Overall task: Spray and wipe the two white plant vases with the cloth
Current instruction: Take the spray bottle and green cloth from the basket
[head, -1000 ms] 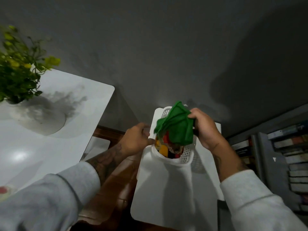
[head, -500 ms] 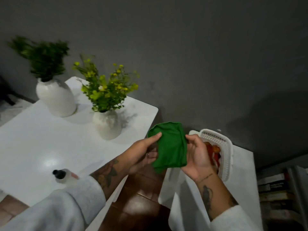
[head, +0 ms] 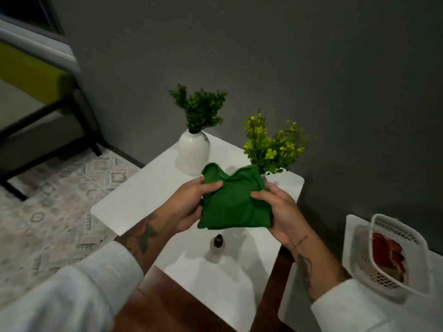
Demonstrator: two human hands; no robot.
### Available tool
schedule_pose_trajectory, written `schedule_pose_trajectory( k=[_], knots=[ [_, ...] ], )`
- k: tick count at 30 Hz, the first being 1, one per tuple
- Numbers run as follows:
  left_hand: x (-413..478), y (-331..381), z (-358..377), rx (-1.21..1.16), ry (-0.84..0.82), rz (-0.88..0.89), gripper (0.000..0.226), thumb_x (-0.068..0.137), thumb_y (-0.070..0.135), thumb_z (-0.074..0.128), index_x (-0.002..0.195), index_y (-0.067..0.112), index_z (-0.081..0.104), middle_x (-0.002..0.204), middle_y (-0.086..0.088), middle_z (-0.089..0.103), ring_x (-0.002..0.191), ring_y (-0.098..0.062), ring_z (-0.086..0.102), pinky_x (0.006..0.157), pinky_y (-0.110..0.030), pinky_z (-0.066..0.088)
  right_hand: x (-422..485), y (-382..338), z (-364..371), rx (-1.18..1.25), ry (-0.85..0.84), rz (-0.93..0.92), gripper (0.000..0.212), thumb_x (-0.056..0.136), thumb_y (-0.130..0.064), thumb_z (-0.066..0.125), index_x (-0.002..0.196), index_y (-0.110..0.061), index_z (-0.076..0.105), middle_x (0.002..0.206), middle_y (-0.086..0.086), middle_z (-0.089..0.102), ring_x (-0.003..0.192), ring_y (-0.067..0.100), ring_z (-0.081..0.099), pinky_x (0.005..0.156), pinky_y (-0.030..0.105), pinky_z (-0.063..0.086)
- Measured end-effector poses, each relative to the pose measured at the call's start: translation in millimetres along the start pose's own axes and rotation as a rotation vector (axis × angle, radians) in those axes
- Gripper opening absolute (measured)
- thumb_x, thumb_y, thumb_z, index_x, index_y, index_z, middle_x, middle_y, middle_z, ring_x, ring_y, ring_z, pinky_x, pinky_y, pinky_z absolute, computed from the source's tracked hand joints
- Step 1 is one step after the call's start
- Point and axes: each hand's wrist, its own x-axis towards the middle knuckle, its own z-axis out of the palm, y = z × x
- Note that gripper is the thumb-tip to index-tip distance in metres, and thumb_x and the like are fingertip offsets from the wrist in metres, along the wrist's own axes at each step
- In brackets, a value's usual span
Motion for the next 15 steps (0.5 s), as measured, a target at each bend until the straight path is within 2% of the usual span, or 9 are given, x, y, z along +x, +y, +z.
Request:
schedule_pose_trajectory(
  k=[2, 4, 7, 11, 15],
  knots=[
    [-7, 13, -24, 0.028, 0.091, 0.046, 0.035, 0.087, 0.010, 0.065, 0.122, 0.006, 0.057, 0.116, -0.014, 0.069, 0.108, -0.028, 0.066, 0.095, -0.044, 0.052, 13, 7, 19, -0.101, 0.021, 0.018, 0.024, 0.085, -0.006, 0.066, 0.109, -0.008, 0.068, 0.109, 0.014, 0.073, 0.100, 0.030, 0.070, 0.082, 0.044, 0.058],
    [-9, 21, -45, 0.061, 0.170, 0.073, 0.034, 0.086, 0.008, 0.066, 0.119, 0.009, 0.058, 0.112, -0.012, 0.071, 0.104, -0.027, 0.068, 0.091, -0.042, 0.054, 26, 15, 32, -0.178, 0.033, 0.049, 0.015, 0.088, -0.010, 0.065, 0.099, -0.014, 0.074, 0.104, 0.008, 0.075, 0.094, 0.025, 0.072, 0.072, 0.038, 0.059],
    [-6, 20, -66, 0.110, 0.272, 0.085, 0.031, 0.086, 0.005, 0.065, 0.115, 0.013, 0.059, 0.105, -0.008, 0.073, 0.095, -0.023, 0.071, 0.074, -0.034, 0.058, 46, 26, 41, -0.274, 0.052, 0.094, 0.015, 0.092, -0.009, 0.060, 0.099, -0.014, 0.073, 0.100, 0.005, 0.076, 0.089, 0.021, 0.073, 0.066, 0.034, 0.059],
    [8, -4, -89, 0.123, 0.413, 0.040, 0.034, 0.084, -0.001, 0.065, 0.115, 0.013, 0.058, 0.102, -0.007, 0.073, 0.089, -0.022, 0.071, 0.065, -0.031, 0.056, 77, 51, 38, -0.395, 0.089, 0.158, 0.018, 0.092, -0.002, 0.057, 0.104, -0.007, 0.070, 0.101, 0.011, 0.075, 0.090, 0.024, 0.073, 0.076, 0.039, 0.060],
    [24, -37, -112, 0.187, 0.526, -0.025, 0.041, 0.082, -0.007, 0.063, 0.118, 0.013, 0.057, 0.104, -0.011, 0.070, 0.092, -0.028, 0.069, 0.071, -0.038, 0.057, 103, 85, 21, -0.482, 0.105, 0.251, 0.021, 0.089, 0.000, 0.058, 0.103, -0.011, 0.068, 0.100, 0.009, 0.075, 0.092, 0.026, 0.071, 0.083, 0.043, 0.058]
  ],
)
